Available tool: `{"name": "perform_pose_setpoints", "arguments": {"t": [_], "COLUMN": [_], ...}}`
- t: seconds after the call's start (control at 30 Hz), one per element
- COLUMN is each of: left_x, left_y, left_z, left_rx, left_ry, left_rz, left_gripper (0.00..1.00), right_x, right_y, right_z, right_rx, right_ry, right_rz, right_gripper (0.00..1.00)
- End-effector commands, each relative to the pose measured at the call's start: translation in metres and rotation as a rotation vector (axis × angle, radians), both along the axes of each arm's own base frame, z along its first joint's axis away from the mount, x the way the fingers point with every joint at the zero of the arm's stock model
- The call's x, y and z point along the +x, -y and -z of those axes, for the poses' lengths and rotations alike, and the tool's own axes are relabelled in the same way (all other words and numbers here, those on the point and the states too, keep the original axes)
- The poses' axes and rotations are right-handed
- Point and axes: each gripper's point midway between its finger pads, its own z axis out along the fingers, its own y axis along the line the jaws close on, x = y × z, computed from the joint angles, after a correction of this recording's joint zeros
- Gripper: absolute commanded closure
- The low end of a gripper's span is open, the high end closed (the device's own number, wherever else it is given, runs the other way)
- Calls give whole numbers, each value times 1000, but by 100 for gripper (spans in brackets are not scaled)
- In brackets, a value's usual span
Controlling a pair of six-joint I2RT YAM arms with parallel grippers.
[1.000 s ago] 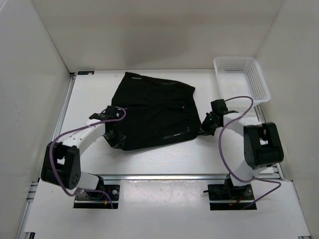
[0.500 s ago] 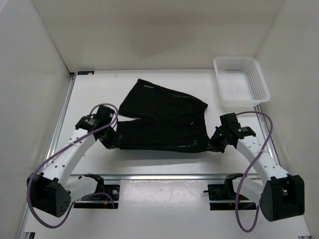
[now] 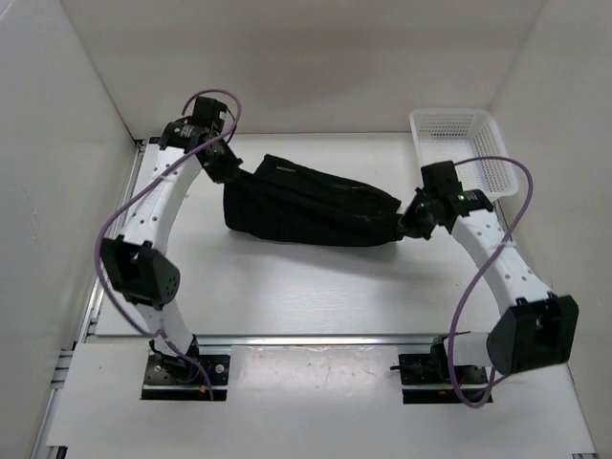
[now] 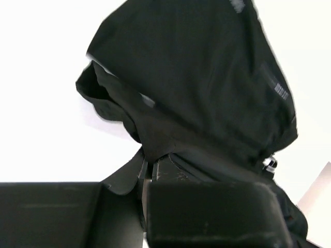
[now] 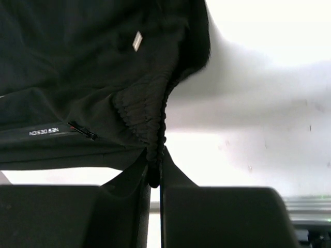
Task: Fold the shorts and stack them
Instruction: Fold the shorts
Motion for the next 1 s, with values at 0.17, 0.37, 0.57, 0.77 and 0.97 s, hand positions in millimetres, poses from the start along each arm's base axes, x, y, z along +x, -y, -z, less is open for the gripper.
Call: {"name": "perform_pose_setpoints", "arguments": {"t": [0.17,0.37,0.57,0.77,0.97], "left_x": [117,195,239,184,99], "left_y": [-27,-4,5,-31,-31], "left_z": [-33,6,-4,-34,50], "left_rx": [57,-57,-89,24,2], "left_ry": [193,260,414,368,82], "left_rz": [-3,85,134,99,139], "left_gripper": [90,85,1,8,17], "right_x": [85,161,230,187,121], "right_y": [24,29,20,6,-4], "right_z": [4,7,-9,-25,1], "right_rx": [-187,-163,-149,-181,-100], "right_ry": [-20,7,101,130,64], "right_rz": [51,107,58,-44,-101], "right_gripper": [100,92,27,19,24]}}
